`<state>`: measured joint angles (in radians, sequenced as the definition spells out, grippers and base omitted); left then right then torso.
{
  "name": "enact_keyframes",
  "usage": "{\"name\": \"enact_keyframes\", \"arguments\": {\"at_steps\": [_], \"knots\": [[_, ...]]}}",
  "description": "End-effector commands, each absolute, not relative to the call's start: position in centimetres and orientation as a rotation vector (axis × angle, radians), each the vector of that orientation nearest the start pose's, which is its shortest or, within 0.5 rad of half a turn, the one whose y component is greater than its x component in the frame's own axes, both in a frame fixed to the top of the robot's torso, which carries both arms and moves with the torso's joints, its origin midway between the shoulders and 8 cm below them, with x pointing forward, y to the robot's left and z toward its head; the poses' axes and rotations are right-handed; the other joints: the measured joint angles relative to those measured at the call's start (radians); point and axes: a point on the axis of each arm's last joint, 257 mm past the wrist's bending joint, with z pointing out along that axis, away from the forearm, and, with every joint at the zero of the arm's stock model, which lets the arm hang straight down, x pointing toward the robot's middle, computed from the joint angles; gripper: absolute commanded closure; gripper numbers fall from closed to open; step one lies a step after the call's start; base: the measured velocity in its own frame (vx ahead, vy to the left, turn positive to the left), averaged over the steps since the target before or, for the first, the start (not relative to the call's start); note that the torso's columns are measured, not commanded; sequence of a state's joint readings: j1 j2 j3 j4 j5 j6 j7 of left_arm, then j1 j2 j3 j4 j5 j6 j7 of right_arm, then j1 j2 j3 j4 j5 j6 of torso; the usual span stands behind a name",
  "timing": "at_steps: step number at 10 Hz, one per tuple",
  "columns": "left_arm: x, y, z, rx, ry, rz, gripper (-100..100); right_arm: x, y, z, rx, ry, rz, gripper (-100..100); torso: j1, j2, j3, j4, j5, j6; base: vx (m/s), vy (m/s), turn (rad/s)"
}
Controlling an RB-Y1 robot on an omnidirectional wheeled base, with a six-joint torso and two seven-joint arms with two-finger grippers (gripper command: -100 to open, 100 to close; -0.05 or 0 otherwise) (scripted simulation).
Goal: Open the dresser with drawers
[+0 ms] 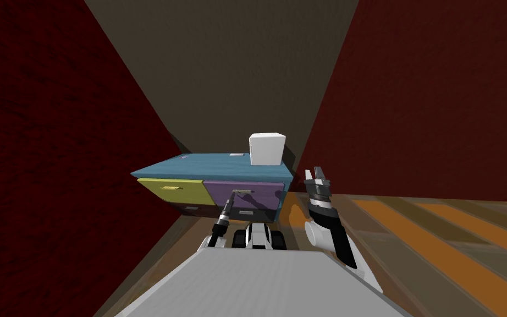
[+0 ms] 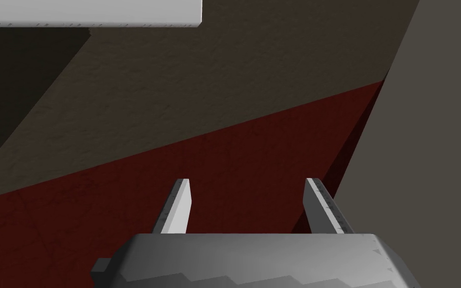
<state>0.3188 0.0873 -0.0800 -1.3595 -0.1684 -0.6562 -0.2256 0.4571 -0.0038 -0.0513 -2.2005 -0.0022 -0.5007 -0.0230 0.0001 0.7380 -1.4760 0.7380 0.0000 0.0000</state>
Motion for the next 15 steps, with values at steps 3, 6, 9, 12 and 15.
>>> {"name": "enact_keyframes", "arguments": {"at_steps": [3, 6, 9, 12, 15], "knots": [[41.6, 22.3, -31.4, -0.764, 1.343, -0.997, -100, 35.9, -29.6, 0.4, 0.693, 0.628, 1.279, 0, 0.000, -0.002, -0.001, 0.000, 0.000, 0.000, 0.037, -0.009, -0.014], [41.1, 22.2, -31.8, -0.762, 1.343, -1.000, 100, 35.9, -29.6, 0.4, 0.693, 0.628, 1.279, 0, 0.002, 0.003, 0.002, 0.000, 0.001, 0.000, -0.014, 0.002, 0.010], [40.7, 22.0, -31.2, -0.757, 1.345, -1.005, 100, 35.9, -29.6, 0.4, 0.693, 0.628, 1.279, 0, 0.000, 0.005, 0.003, 0.001, 0.000, 0.000, -0.158, 0.006, 0.017], [40.7, 22.7, -31.0, -0.734, 1.361, -0.992, -100, 35.9, -29.6, 0.4, 0.693, 0.628, 1.279, 0, 0.000, -0.005, -0.002, -0.001, 0.000, 0.000, -0.114, -0.007, 0.002], [41.7, 22.9, -30.8, -0.759, 1.364, -0.989, -100, 35.9, -29.6, 0.4, 0.693, 0.628, 1.279, 0, 0.000, -0.009, -0.006, -0.003, 0.000, 0.000, 0.152, -0.005, -0.026]]}}
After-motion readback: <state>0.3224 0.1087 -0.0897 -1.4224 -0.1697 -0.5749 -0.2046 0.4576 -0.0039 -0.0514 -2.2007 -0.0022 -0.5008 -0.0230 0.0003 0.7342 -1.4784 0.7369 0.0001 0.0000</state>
